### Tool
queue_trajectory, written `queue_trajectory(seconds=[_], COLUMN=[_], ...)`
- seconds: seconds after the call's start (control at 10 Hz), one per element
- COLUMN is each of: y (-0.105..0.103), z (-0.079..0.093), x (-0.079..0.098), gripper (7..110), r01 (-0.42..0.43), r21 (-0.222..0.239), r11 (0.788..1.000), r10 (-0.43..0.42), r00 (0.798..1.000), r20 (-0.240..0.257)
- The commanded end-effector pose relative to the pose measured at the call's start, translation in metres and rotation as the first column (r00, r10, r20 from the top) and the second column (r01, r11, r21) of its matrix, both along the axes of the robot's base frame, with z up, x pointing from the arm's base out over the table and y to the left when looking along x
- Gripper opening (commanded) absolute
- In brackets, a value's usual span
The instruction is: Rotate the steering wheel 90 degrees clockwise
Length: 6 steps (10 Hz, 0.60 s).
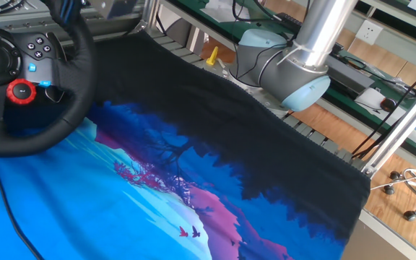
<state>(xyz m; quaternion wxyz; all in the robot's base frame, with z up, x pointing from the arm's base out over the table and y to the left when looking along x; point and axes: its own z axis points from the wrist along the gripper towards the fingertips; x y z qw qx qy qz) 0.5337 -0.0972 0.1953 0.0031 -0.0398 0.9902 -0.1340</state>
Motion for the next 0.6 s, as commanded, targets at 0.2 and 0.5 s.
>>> queue_trajectory(seconds=[0.2,0.5], y=[-0.009,-0.011], z=[0.021,0.040], x=[0.005,-0.008], gripper=[7,7], r01=[-0.069,-0.082], r21=[-0.025,-0.037], r11=[0.997,0.996], r10=[0.069,0.081], r00=[0.998,0.996], r20=[0.013,-0.021])
